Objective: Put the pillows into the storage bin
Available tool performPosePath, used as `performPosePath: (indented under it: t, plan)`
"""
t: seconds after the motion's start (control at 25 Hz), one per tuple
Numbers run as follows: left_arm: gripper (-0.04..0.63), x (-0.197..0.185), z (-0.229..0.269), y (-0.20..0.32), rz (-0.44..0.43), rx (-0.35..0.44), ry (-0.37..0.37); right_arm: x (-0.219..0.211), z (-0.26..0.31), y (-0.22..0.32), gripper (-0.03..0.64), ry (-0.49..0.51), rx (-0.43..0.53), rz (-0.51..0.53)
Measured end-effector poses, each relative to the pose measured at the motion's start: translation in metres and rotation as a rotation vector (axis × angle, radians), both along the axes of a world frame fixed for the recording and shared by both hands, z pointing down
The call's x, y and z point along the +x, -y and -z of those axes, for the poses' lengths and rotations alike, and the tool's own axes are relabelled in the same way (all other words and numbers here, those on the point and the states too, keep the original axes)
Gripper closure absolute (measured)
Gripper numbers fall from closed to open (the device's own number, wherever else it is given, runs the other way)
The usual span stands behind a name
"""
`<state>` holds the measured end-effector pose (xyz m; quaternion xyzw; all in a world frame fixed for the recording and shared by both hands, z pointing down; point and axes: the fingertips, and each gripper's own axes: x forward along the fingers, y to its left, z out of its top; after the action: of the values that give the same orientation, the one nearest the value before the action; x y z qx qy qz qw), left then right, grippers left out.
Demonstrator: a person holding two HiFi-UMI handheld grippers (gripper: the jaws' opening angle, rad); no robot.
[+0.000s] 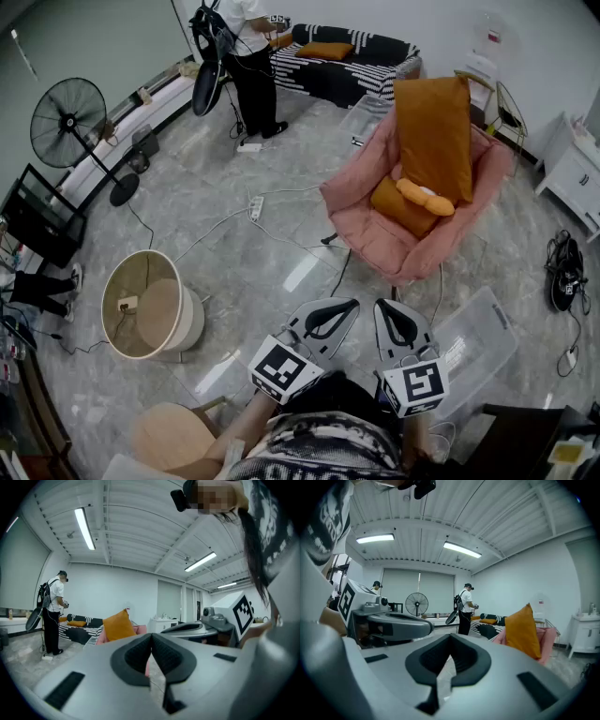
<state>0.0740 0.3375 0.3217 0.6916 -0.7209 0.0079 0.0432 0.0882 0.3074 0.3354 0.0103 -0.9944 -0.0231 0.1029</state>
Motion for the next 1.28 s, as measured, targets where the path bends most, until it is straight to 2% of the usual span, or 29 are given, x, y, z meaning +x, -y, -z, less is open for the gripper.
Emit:
performPosePath:
  t: [0.24, 0.72, 0.96, 1.28]
  plan:
    - [0.583, -0.004, -0.005, -0.006, 0.013, -0.002, -0.024, 0.000, 0.000, 0.005, 0.620, 0.026, -0.047, -0.042]
    - [0.583, -0.015, -0.007, -0.007, 0.042, -0.018, -0.016, -0.009, -0.007, 0.007, 0.618, 0.031, -0.076, -0.008]
    - [0.583, -0.033, -0.013, -0.003, 0.077, -0.034, -0.023, -0.029, -0.012, 0.010, 0.618, 0.026, -0.083, 0.033]
    - [0.583, -0.070, -0.023, 0.022, 0.046, -0.051, -0.030, -0.068, -0.023, 0.036, 0.618, 0.010, -0.107, 0.008]
